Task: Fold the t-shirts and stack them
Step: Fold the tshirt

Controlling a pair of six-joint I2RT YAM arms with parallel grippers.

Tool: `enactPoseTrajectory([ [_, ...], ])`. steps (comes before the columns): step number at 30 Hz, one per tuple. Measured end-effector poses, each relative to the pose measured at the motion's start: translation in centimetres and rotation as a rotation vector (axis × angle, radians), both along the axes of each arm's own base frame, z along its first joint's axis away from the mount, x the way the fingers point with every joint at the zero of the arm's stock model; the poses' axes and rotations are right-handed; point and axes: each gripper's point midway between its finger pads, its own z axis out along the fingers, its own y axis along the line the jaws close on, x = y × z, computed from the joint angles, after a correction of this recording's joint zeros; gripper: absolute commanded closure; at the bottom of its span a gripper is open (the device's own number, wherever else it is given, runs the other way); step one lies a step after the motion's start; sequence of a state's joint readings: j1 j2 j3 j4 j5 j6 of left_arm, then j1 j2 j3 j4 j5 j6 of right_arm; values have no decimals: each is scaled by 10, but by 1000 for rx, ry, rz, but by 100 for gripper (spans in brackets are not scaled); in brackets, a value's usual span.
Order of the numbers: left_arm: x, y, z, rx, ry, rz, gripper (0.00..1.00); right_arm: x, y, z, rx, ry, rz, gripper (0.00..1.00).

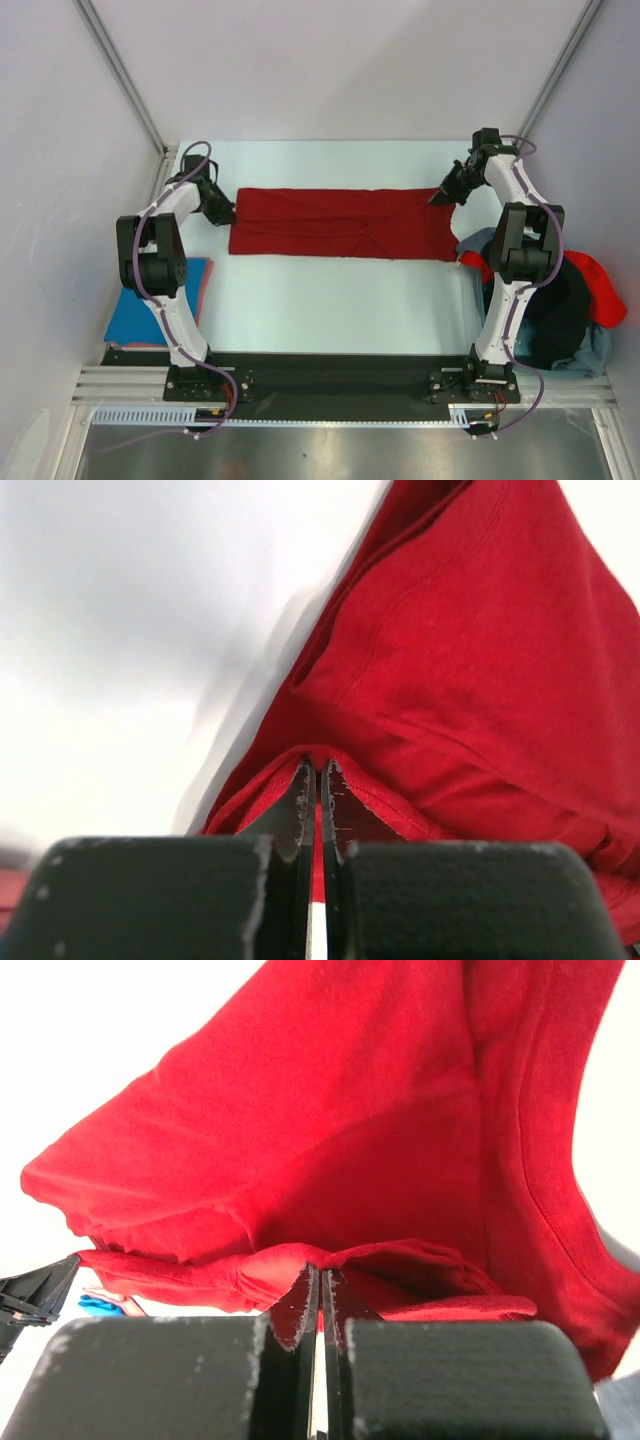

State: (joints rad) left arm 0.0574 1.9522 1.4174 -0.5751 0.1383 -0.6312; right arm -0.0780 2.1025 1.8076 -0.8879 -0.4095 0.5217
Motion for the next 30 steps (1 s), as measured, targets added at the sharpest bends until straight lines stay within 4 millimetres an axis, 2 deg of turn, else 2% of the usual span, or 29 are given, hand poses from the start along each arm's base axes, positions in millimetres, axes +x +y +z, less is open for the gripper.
enactPoseTrajectory([
  [6,6,3,-1,-4,1,15,100,5,0,-9,8,16,2,100],
  [15,18,9,-1,-14,-3,39,100,19,0,-3,27,-14,-3,100],
  [24,28,10,-6,-16,-3,40,100,26,1,-18,44,13,-14,100],
  [30,37,11,-8,-18,-5,41,100,32,2,-16,60,-2,-20,100],
])
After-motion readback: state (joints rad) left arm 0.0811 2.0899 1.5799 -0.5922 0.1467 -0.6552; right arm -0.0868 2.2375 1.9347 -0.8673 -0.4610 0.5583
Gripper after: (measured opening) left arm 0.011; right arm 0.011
